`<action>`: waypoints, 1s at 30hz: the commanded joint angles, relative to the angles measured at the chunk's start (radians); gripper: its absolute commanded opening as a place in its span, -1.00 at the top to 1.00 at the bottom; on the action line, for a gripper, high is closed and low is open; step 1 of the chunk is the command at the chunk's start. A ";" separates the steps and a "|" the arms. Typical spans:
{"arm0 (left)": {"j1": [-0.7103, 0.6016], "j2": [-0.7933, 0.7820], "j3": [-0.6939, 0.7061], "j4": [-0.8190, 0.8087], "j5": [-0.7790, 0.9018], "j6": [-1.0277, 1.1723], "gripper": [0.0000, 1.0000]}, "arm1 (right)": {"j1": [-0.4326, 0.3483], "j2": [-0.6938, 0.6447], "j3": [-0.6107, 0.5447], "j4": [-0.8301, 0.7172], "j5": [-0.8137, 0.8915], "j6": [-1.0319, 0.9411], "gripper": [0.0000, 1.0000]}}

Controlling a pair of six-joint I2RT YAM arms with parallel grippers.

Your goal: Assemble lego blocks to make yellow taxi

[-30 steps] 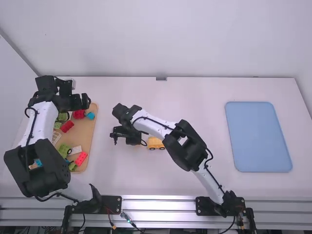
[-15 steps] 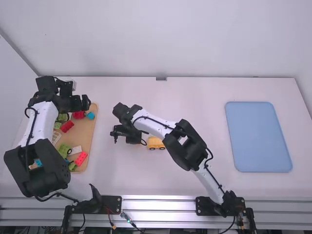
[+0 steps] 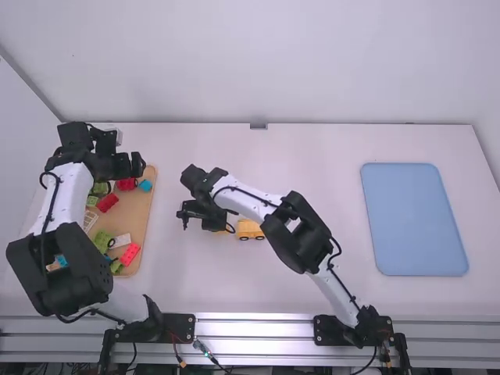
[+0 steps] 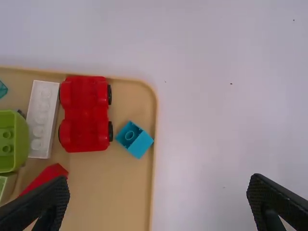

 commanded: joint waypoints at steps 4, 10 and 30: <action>-0.005 -0.026 -0.014 -0.010 -0.005 0.008 -0.98 | -0.003 0.021 0.035 -0.005 -0.003 0.002 0.00; -0.006 -0.026 -0.014 -0.027 0.034 0.089 -0.98 | -0.004 0.021 0.045 0.011 -0.002 -0.002 -0.97; -0.001 -0.026 -0.014 -0.011 0.018 0.030 -0.98 | -0.280 -0.303 0.050 -0.061 -0.135 -0.001 -0.97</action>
